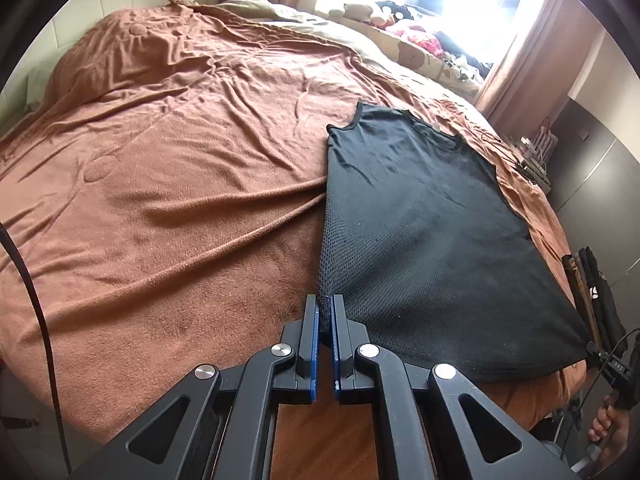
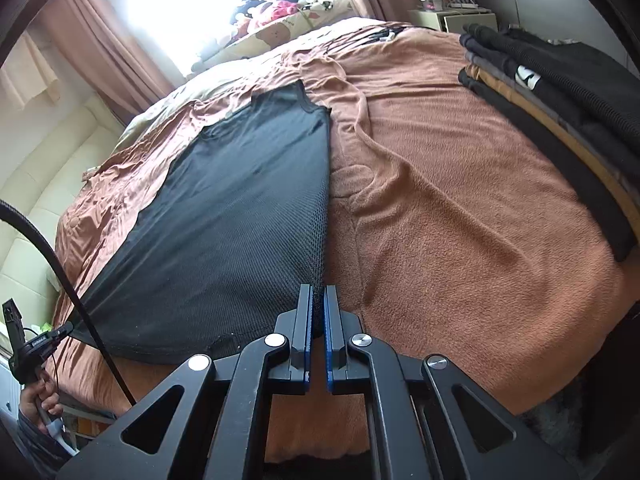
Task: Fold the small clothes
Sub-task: 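Close both grippers on the hem of the tank top, then lift the hem with both grippers and fold it over toward the collar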
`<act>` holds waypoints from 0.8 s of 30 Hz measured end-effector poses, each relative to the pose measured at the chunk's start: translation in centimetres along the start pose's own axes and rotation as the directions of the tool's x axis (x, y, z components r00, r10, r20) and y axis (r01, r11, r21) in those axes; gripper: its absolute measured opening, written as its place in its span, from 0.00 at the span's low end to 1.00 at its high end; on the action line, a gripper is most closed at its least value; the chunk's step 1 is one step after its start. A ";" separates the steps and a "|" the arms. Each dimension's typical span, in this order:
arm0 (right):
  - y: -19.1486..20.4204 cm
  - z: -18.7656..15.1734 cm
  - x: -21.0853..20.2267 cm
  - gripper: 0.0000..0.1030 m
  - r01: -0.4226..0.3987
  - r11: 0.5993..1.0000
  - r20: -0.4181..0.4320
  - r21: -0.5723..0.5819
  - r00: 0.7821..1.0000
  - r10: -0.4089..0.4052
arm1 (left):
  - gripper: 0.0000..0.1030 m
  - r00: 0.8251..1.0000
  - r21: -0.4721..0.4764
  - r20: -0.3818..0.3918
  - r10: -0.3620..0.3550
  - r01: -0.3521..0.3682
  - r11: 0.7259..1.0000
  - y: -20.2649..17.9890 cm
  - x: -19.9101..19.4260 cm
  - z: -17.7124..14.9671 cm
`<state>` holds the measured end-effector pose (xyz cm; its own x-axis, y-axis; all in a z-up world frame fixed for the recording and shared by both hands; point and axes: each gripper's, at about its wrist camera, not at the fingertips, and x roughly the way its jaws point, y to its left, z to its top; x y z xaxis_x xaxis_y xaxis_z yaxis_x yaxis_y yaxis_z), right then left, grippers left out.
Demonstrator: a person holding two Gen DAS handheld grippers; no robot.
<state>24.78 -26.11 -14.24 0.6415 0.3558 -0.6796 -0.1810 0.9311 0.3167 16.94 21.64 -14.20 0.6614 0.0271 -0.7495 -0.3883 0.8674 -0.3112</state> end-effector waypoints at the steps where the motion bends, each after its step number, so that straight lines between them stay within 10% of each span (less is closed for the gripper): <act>1: 0.1 -0.2 -0.7 0.01 0.004 1.000 0.007 -0.009 1.000 -0.004 | 0.05 1.000 -0.001 0.004 0.000 0.000 1.000 0.0 -0.5 -0.2; 24: -1.2 -5.2 -12.6 0.01 -0.043 0.997 0.104 -0.069 0.993 0.050 | 0.05 0.995 -0.009 0.085 -0.052 0.053 0.999 -0.7 -11.9 -7.8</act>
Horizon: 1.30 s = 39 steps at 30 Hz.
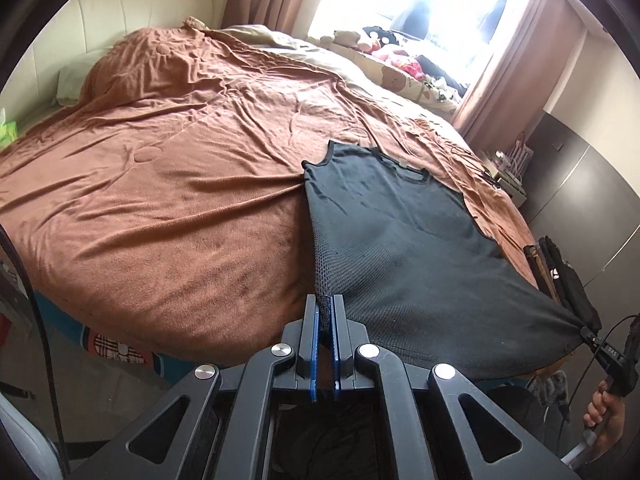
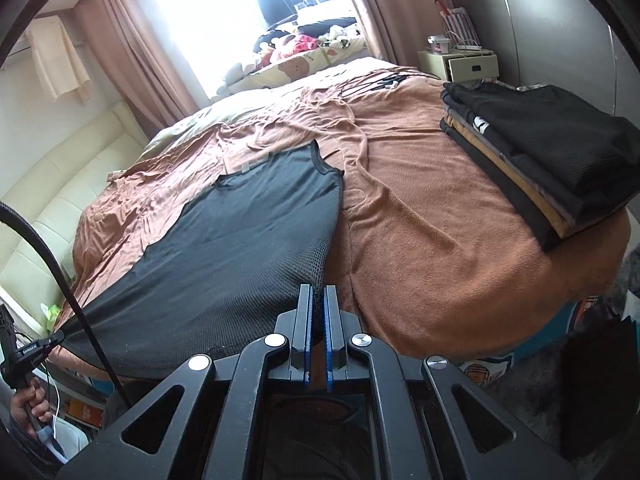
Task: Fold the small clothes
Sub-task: 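Lift the hem with both grippers and fold it over toward the collar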
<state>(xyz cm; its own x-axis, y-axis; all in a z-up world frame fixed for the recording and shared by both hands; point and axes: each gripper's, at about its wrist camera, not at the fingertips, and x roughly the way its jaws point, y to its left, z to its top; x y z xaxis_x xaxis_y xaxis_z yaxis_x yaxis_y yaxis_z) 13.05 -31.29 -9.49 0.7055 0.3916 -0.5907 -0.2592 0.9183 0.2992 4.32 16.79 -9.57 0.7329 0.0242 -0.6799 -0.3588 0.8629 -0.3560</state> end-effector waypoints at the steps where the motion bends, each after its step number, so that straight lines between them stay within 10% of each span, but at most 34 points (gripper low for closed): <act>1: -0.1 -0.1 -0.6 0.01 -0.005 1.000 0.005 0.000 1.000 0.005 | 0.05 1.000 -0.003 0.004 -0.004 0.004 1.000 -0.1 -0.6 -0.3; 18: -0.9 -1.4 -7.2 0.01 -0.036 0.999 0.084 -0.011 0.996 0.037 | 0.05 0.995 -0.017 0.064 -0.075 0.076 0.997 -1.3 -8.6 -2.6; 39: 0.3 5.3 -0.3 0.01 -0.027 1.000 0.084 0.012 0.996 0.026 | 0.05 0.991 0.030 0.080 -0.105 0.103 0.994 -2.9 -3.5 6.5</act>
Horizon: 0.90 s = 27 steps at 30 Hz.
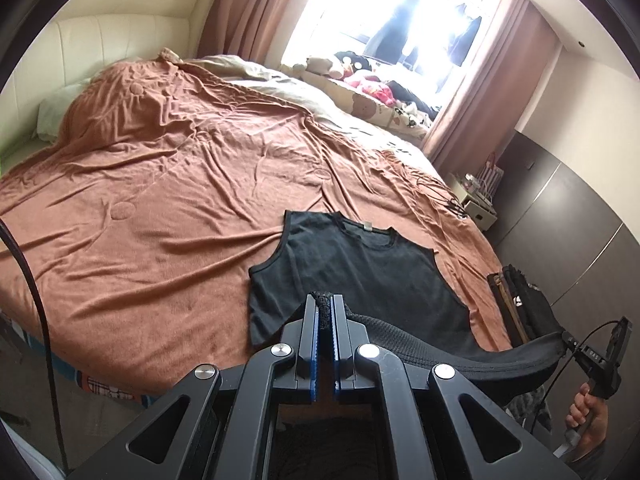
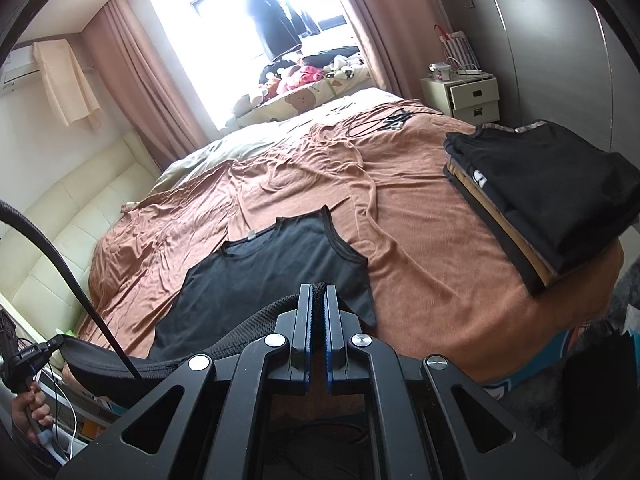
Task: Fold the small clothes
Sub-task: 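Lift the hem with both grippers and fold it over toward the collar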
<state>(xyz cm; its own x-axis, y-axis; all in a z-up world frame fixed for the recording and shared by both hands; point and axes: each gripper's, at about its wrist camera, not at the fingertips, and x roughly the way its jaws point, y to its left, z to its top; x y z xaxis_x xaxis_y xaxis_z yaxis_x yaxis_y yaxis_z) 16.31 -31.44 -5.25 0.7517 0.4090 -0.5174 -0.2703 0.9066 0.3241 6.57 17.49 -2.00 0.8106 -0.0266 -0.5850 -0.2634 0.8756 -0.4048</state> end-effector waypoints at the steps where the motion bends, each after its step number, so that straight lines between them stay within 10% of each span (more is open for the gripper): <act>1: 0.1 0.7 0.6 0.01 -0.002 1.000 0.002 -0.005 1.000 0.002 | 0.05 1.000 0.004 0.005 -0.004 0.004 1.000 -0.1 0.3 0.7; 27: 1.6 10.2 18.4 0.01 0.046 0.998 -0.068 -0.047 0.996 -0.049 | 0.05 0.993 -0.020 -0.105 0.063 -0.065 0.998 1.8 16.6 11.4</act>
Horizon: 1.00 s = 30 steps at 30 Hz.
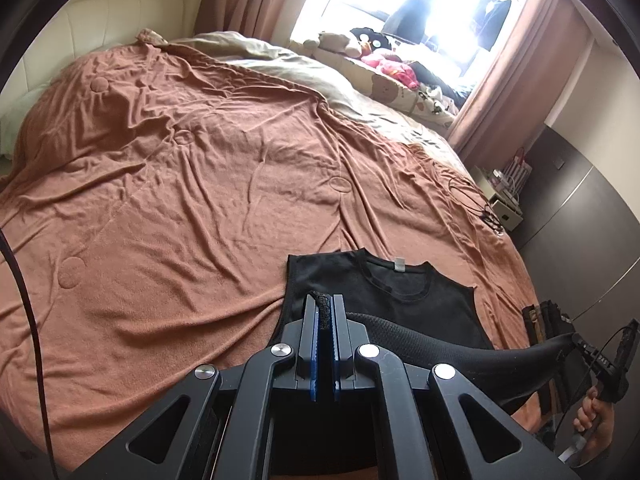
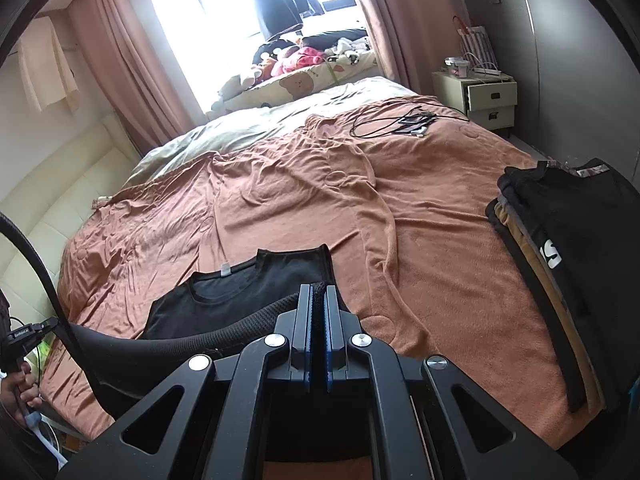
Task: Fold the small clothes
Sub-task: 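Lift the hem with both grippers and fold it over toward the collar, then open both grippers to release the folded hem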
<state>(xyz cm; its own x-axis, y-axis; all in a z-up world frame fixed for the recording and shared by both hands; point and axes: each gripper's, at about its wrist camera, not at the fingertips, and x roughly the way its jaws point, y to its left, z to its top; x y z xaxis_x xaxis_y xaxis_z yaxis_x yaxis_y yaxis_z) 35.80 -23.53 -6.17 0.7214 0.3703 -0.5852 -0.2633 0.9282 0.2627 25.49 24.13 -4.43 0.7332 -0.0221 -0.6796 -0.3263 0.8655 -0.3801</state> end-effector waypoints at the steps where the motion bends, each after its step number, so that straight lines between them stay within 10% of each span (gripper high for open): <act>1: 0.1 0.3 0.9 0.01 0.004 1.000 -0.008 0.000 1.000 -0.004 | 0.05 1.000 -0.004 -0.008 0.003 -0.003 1.000 0.2 0.8 0.3; 25: -1.1 2.8 19.4 0.02 0.093 0.995 -0.170 0.034 0.982 -0.086 | 0.06 0.969 -0.034 -0.222 0.108 -0.118 0.992 4.7 19.5 2.8; 30: -1.6 2.8 20.9 0.14 0.085 0.996 -0.209 -0.004 0.974 -0.084 | 0.46 0.958 0.014 -0.248 0.142 -0.143 0.990 4.6 21.0 2.6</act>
<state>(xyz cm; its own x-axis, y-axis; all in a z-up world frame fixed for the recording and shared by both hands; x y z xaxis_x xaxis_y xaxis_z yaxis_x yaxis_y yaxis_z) 53.11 -17.35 -16.66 0.5909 0.2904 -0.7527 -0.2036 0.9564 0.2092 40.99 29.00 -18.83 0.5083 -0.0222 -0.8609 -0.4195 0.8667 -0.2701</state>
